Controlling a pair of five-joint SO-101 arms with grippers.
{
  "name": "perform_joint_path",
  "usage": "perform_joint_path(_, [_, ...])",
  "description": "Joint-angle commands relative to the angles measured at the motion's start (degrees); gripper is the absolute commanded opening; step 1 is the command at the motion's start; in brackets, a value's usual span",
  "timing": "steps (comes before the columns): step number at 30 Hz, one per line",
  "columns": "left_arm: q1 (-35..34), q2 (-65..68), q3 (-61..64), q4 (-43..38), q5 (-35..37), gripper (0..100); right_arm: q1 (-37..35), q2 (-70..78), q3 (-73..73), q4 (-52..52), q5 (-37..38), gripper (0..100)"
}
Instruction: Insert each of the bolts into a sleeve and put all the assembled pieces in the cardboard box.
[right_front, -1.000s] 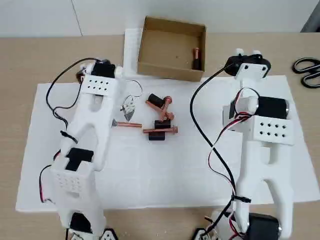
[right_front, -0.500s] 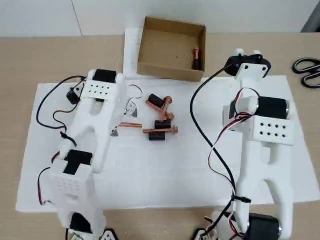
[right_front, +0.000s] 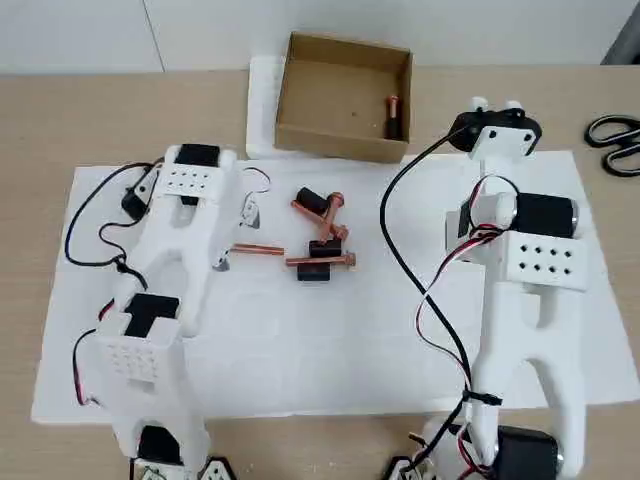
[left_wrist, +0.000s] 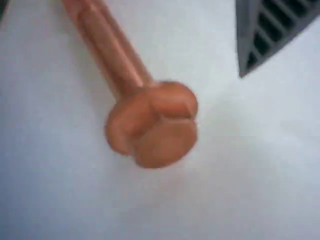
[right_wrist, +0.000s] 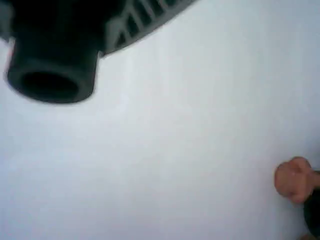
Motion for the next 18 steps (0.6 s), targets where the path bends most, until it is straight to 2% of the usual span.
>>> perform_joint_path(1, [-1.1, -0.5, -0.1, -0.5, 0.3, 26, 0.0, -2.1, -0.3, -0.9, 0.3, 0.4])
perform_joint_path(5, [-0.8, -0.4, 0.0, -0.5, 0.1, 23, 0.0, -2.1, -0.3, -0.9, 0.3, 0.4])
perform_joint_path(18, [-0.7, -0.4, 0.0, -0.6, 0.4, 23, 0.0, -2.1, -0.3, -0.9, 0.3, 0.4])
